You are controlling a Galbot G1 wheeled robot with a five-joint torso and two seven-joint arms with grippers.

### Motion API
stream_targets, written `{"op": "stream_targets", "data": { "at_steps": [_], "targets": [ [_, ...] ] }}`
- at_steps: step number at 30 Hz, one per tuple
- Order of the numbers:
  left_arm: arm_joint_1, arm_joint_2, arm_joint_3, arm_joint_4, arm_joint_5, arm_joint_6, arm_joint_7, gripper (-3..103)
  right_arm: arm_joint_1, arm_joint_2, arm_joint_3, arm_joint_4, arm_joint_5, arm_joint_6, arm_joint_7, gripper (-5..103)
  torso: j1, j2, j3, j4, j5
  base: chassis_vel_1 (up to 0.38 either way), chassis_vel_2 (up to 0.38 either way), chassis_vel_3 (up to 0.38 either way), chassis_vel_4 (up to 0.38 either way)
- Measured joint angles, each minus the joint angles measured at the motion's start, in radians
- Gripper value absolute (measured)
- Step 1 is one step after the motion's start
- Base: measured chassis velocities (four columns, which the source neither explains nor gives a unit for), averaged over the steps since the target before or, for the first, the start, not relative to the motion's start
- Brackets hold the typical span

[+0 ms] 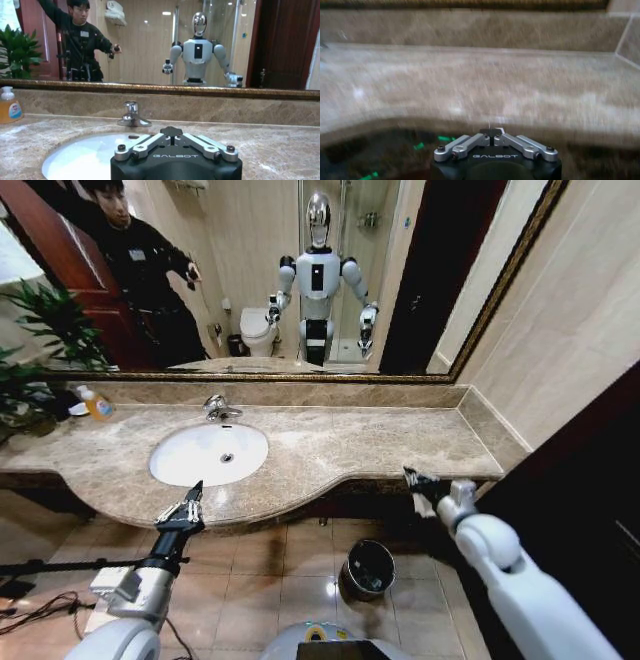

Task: Pick up the trash from the sink and place it in the trash bin.

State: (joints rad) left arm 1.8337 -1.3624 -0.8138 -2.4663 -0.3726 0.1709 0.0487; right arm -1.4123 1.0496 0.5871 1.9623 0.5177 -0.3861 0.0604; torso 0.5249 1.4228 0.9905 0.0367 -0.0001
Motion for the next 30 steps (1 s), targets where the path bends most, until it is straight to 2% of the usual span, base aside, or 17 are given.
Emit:
{"op": "stream_targets", "data": {
  "at_steps": [4,10,15,18,19,23,30],
  "targets": [
    [0.000,0.000,0.000,0.000,0.000,0.000,0.000,0,0.009,0.057,-0.039,-0.116,-0.086,0.056,-0.007,0,0.000,0.000,0.000,0.0001,0.0000,0.000,0.000,0.000,0.000],
    [0.000,0.000,0.000,0.000,0.000,0.000,0.000,0,0.044,0.128,-0.076,-0.289,-0.171,0.104,-0.023,0,0.000,0.000,0.000,0.0001,0.0000,0.000,0.000,0.000,0.000],
    [0.000,0.000,0.000,0.000,0.000,0.000,0.000,0,0.111,0.230,-0.099,-0.509,-0.247,0.170,-0.052,0,0.000,0.000,0.000,0.0001,0.0000,0.000,0.000,0.000,0.000],
    [0.000,0.000,0.000,0.000,0.000,0.000,0.000,0,0.140,0.260,-0.103,-0.572,-0.272,0.191,-0.058,0,0.000,0.000,0.000,0.0001,0.0001,0.000,0.000,0.000,0.000],
    [0.000,0.000,0.000,0.000,0.000,0.000,0.000,0,0.177,0.289,-0.106,-0.638,-0.296,0.226,-0.060,0,0.000,0.000,0.000,0.0001,0.0000,0.000,0.000,0.000,0.000],
    [0.000,0.000,0.000,0.000,0.000,0.000,0.000,0,0.243,0.342,-0.106,-0.762,-0.341,0.267,-0.068,0,0.000,0.000,0.000,0.0003,0.0001,0.000,0.000,0.000,0.000],
    [0.000,0.000,0.000,0.000,0.000,0.000,0.000,0,0.293,0.389,-0.106,-0.922,-0.368,0.310,-0.061,0,0.000,0.000,0.000,0.0001,0.0000,0.000,0.000,0.000,0.000]
  ]
}}
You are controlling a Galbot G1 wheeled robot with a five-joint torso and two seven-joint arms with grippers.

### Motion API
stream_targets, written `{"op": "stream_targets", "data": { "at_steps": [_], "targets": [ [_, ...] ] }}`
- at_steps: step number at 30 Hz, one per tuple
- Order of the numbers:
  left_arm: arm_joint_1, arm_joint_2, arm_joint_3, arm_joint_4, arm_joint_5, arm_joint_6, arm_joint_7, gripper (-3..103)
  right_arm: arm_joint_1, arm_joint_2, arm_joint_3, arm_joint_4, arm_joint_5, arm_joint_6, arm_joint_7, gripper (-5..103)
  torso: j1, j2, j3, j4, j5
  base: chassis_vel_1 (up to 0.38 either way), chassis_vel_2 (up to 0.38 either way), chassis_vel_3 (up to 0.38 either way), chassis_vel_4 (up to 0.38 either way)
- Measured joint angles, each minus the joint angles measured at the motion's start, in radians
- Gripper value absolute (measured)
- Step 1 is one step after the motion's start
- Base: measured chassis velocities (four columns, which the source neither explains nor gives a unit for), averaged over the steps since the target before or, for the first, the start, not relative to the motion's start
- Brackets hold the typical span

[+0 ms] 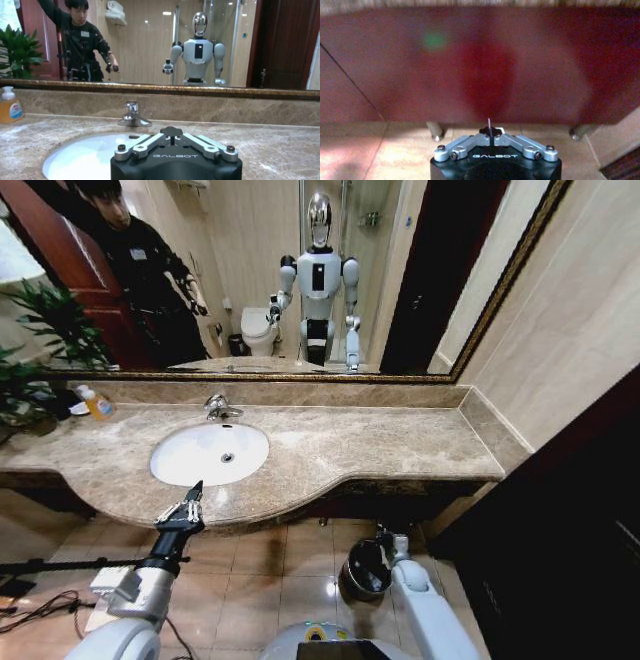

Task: Pick up the trash from the sink and place it in the trash bin.

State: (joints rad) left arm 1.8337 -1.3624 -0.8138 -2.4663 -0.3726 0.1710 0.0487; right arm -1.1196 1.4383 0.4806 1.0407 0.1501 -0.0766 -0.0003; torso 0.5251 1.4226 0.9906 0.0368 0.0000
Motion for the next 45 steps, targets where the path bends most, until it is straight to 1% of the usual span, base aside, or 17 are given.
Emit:
{"op": "stream_targets", "data": {
  "at_steps": [9,18,20,21,23,25,26,29,30,33,34,36,38,39,41,44,45],
  "targets": [
    [0.000,0.000,0.000,0.000,0.000,0.000,0.000,0,0.048,0.009,0.004,-0.140,-0.028,0.078,0.006,0,0.000,0.000,0.000,0.0000,0.0000,0.000,0.000,0.000,0.000],
    [0.000,0.000,0.000,0.000,0.000,0.000,0.000,0,0.049,0.005,0.003,-0.140,-0.025,0.086,0.006,-2,0.000,0.000,0.000,0.0000,0.0000,0.000,0.000,0.000,0.000],
    [0.000,0.000,0.000,0.000,0.000,0.000,0.000,0,0.048,0.004,0.002,-0.130,-0.019,0.086,0.006,3,0.000,0.000,0.000,0.0000,0.0000,0.000,0.000,0.000,0.000],
    [0.000,0.000,0.000,0.000,0.000,0.000,0.000,0,0.047,0.007,0.001,-0.123,-0.015,0.085,0.007,14,0.000,0.000,0.000,0.0000,0.0000,0.000,0.000,0.000,0.000],
    [0.000,0.000,0.000,0.000,0.000,0.000,0.000,0,0.046,0.008,0.001,-0.120,-0.015,0.085,0.008,14,0.000,0.000,0.000,0.0000,0.0000,0.000,0.000,0.000,0.000],
    [0.000,0.000,0.000,0.000,0.000,0.000,0.000,0,0.043,0.012,-0.001,-0.116,-0.020,0.087,0.010,25,0.000,0.000,0.000,0.0000,0.0000,0.000,0.000,0.000,0.000],
    [0.000,0.000,0.000,0.000,0.000,0.000,0.000,0,0.043,0.012,-0.001,-0.116,-0.020,0.087,0.010,25,0.000,0.000,0.000,0.0000,0.0000,0.000,0.000,0.000,0.000],
    [0.000,0.000,0.000,0.000,0.000,0.000,0.000,0,0.042,0.017,-0.001,-0.116,-0.035,0.097,0.014,41,0.000,0.000,0.000,0.0000,0.0000,0.000,0.000,0.000,0.000],
    [0.000,0.000,0.000,0.000,0.000,0.000,0.000,0,0.042,0.017,-0.001,-0.116,-0.035,0.097,0.014,41,0.000,0.000,0.000,0.0000,0.0000,0.000,0.000,0.000,0.000],
    [0.000,0.000,0.000,0.000,0.000,0.000,0.000,0,0.041,0.018,-0.001,-0.116,-0.041,0.101,0.019,57,0.000,0.000,0.000,0.0000,0.0000,0.000,0.000,0.000,0.000],
    [0.000,0.000,0.000,0.000,0.000,0.000,0.000,0,0.041,0.018,-0.001,-0.116,-0.041,0.101,0.019,57,0.000,0.000,0.000,0.0000,0.0000,0.000,0.000,0.000,0.000],
    [0.000,0.000,0.000,0.000,0.000,0.000,0.000,0,0.040,0.020,-0.001,-0.117,-0.042,0.103,0.021,68,0.000,0.000,0.000,0.0000,0.0000,0.000,0.000,0.000,0.000],
    [0.000,0.000,0.000,0.000,0.000,0.000,0.000,0,0.039,0.020,-0.001,-0.118,-0.043,0.104,0.021,68,0.000,0.000,0.000,0.0000,0.0000,0.000,0.000,0.000,0.000],
    [0.000,0.000,0.000,0.000,0.000,0.000,0.000,0,0.039,0.022,-0.001,-0.118,-0.046,0.106,0.022,79,0.000,0.000,0.000,0.0000,0.0000,0.000,0.000,0.000,0.000],
    [0.000,0.000,0.000,0.000,0.000,0.000,0.000,0,0.039,0.023,0.000,-0.118,-0.048,0.106,0.023,79,0.000,0.000,0.000,0.0000,0.0000,0.000,0.000,0.000,0.000],
    [0.000,0.000,0.000,0.000,0.000,0.000,0.000,0,0.038,0.024,0.000,-0.117,-0.049,0.106,0.029,95,0.000,0.000,0.000,0.0000,0.0000,0.000,0.000,0.000,0.000],
    [0.000,0.000,0.000,0.000,0.000,0.000,0.000,0,0.038,0.024,0.000,-0.117,-0.049,0.106,0.029,95,0.000,0.000,0.000,0.0000,0.0000,0.000,0.000,0.000,0.000]
  ]
}}
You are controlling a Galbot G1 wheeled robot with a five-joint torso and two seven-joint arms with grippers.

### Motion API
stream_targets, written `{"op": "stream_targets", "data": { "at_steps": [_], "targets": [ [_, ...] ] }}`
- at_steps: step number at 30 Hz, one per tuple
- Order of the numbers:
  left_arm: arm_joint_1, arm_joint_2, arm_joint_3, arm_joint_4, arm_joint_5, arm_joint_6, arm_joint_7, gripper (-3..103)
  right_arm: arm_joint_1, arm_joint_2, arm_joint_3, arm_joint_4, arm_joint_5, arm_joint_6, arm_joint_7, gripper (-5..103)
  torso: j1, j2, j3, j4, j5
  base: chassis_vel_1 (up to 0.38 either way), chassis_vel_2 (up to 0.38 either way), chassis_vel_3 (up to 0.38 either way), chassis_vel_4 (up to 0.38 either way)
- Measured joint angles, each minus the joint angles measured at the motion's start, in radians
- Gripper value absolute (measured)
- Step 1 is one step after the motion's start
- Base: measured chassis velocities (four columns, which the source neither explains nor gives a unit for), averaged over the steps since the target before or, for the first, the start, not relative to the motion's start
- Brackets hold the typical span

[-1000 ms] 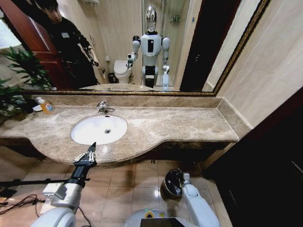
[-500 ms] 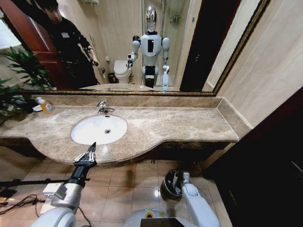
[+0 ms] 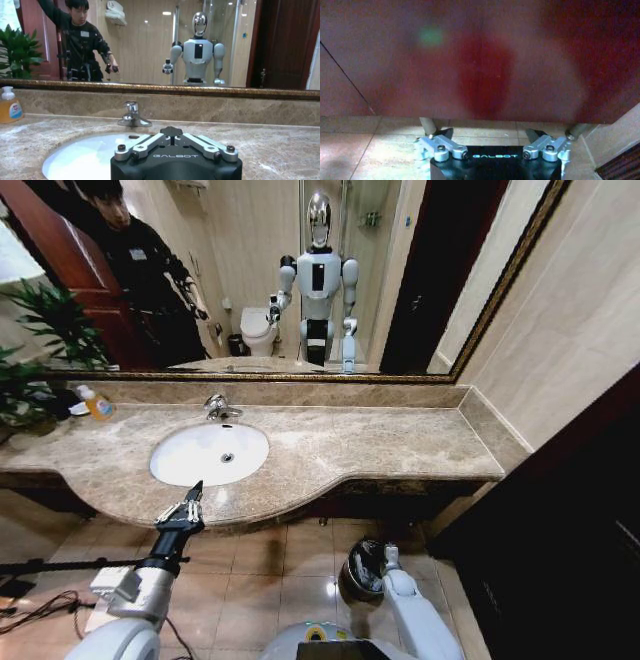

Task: Pick up the trash from the sink and place it in the trash bin.

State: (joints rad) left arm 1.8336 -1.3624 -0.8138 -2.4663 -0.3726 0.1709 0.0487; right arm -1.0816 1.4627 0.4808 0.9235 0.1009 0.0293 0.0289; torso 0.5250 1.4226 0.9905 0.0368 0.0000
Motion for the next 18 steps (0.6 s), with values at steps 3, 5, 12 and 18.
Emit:
{"op": "stream_targets", "data": {
  "at_steps": [3,5,12,18],
  "targets": [
    [0.000,0.000,0.000,0.000,0.000,0.000,0.000,0,-0.001,-0.001,0.000,0.000,-0.001,0.000,0.001,100,0.000,0.000,0.000,0.0000,0.0000,0.000,0.000,0.000,0.000],
    [0.000,0.000,0.000,0.000,0.000,0.000,0.000,0,-0.003,-0.003,0.000,-0.001,-0.002,0.010,0.001,100,0.000,0.000,0.000,0.0000,0.0000,0.000,0.000,0.000,0.000],
    [0.000,0.000,0.000,0.000,0.000,0.000,0.000,0,-0.018,-0.017,0.000,0.001,-0.019,0.028,0.007,100,0.000,0.000,0.000,0.0000,0.0000,0.000,0.000,0.000,0.000],
    [0.000,0.000,0.000,0.000,0.000,0.000,0.000,0,-0.050,-0.033,0.001,0.066,0.008,0.004,0.016,100,0.000,0.000,0.000,-0.0001,0.0000,0.000,0.000,0.000,0.000]
  ]
}}
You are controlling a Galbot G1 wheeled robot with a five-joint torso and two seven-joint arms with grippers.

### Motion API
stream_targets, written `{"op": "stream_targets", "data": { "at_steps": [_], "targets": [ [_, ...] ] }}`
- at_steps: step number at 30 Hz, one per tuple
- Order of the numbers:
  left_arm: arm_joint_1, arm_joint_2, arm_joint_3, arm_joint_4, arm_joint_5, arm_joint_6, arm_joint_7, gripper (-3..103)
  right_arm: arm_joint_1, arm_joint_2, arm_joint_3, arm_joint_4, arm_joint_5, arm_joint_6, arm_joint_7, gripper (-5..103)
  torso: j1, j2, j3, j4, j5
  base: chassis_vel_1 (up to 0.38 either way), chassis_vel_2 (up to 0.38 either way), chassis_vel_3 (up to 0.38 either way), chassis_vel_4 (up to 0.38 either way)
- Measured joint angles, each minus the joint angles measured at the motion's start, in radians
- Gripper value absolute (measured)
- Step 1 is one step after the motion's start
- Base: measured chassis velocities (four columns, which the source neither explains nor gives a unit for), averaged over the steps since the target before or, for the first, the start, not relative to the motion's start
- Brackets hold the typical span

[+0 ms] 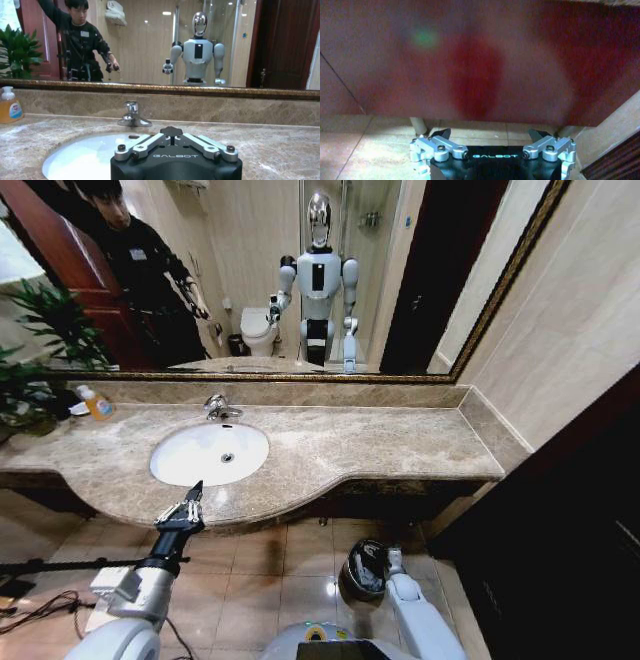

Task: Pick up the trash from the sink and place it in the trash bin.

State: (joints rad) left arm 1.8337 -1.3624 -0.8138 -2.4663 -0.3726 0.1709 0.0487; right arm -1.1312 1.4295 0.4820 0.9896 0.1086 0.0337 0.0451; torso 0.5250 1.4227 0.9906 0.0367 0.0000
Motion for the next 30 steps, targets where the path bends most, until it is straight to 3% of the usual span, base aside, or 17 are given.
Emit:
{"op": "stream_targets", "data": {
  "at_steps": [8,14,23,30],
  "targets": [
    [0.000,0.000,0.000,0.000,0.000,0.000,0.000,0,-0.089,-0.027,-0.002,0.202,0.059,-0.023,0.015,100,0.000,0.000,0.000,0.0002,0.0001,0.000,0.000,0.000,0.000],
    [0.000,0.000,0.000,0.000,0.000,0.000,0.000,0,-0.196,-0.071,0.021,0.447,0.130,-0.085,-0.003,100,0.000,0.000,0.000,0.0000,0.0001,0.000,0.000,0.000,0.000],
    [0.000,0.000,0.000,0.000,0.000,0.000,0.000,0,-0.290,-0.095,0.065,0.717,0.174,-0.077,0.007,100,0.000,0.000,0.000,0.0000,0.0000,0.000,0.000,0.000,0.000],
    [0.000,0.000,0.000,0.000,0.000,0.000,0.000,0,-0.338,-0.074,0.095,0.933,0.186,-0.069,-0.004,100,0.000,0.000,0.000,0.0001,-0.0001,0.000,0.000,0.000,0.000]
  ]
}}
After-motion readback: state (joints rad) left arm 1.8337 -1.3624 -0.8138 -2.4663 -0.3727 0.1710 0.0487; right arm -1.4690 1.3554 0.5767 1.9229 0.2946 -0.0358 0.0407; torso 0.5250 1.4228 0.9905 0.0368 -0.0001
